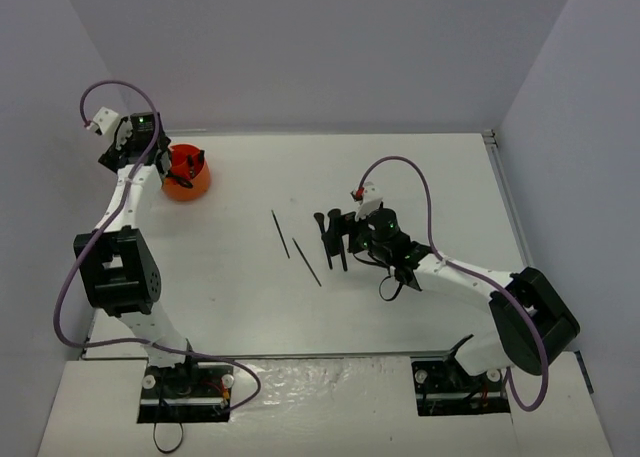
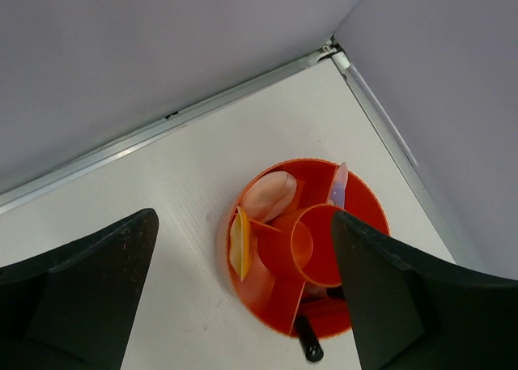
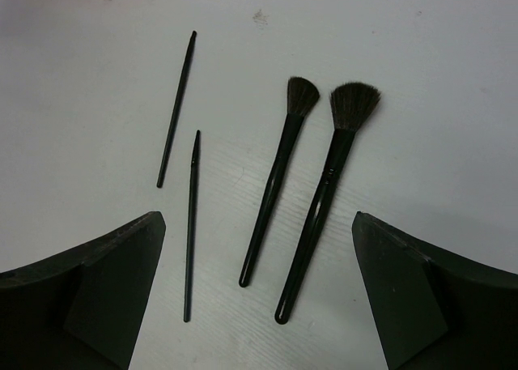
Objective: Organize the makeup
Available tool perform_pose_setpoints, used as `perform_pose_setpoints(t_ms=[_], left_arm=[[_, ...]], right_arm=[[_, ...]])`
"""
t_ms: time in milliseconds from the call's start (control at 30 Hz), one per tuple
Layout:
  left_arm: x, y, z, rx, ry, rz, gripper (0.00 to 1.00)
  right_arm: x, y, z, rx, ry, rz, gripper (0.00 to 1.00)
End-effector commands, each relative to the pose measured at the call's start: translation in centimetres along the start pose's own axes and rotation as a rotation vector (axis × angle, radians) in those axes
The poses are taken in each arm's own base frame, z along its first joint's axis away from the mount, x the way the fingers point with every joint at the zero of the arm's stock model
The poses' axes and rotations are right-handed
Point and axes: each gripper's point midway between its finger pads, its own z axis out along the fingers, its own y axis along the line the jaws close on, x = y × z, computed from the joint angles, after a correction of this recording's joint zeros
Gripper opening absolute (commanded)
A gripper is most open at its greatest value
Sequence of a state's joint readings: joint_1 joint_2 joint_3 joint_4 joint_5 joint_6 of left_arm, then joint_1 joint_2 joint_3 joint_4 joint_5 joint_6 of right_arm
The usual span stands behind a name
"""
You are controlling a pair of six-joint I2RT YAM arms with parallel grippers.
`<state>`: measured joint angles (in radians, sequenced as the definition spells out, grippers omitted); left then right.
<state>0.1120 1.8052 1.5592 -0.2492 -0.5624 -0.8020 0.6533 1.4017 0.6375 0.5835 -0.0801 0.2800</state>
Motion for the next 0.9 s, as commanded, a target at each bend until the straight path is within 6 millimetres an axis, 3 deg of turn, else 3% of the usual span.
perform_pose_setpoints(t_ms=[0,67,167,367,467,600,867], left_arm=[[-11.3,-1.0,-10.2,0.244,-0.181,-0.064,0.88],[-11.0,-1.1,-12.3,0.333,-0.160,-0.020,0.90],[-10.0,-1.7,-17.0,0.530,-0.099,0.048,0.91],[-1.0,1.0,-22.5,0.710,0.162,0.271,0.94],[2.5,2.8,-23.5,0.744,0.259,0.333,0.94],[7.5,5.3,-25.2,0.792,0.393,0.402,0.94],[10.5,8.2,-26.9,0.819,0.475,0.422,0.95]], right_arm=[[-3.4,-0.9,0.3,0.085,-0.060,0.011,0.96],[-2.8,-1.7,0.5,0.128,-0.035,0.021,0.94],[-1.8,-2.5,0.8,0.175,0.006,0.033,0.87],[0.5,-3.7,1.5,0.231,0.084,0.048,0.63],[1.6,-3.9,2.1,0.241,0.120,0.058,0.48],[3.2,-3.6,3.1,0.228,0.181,0.066,0.40],[5.7,-3.6,4.0,0.250,0.244,0.053,0.35]])
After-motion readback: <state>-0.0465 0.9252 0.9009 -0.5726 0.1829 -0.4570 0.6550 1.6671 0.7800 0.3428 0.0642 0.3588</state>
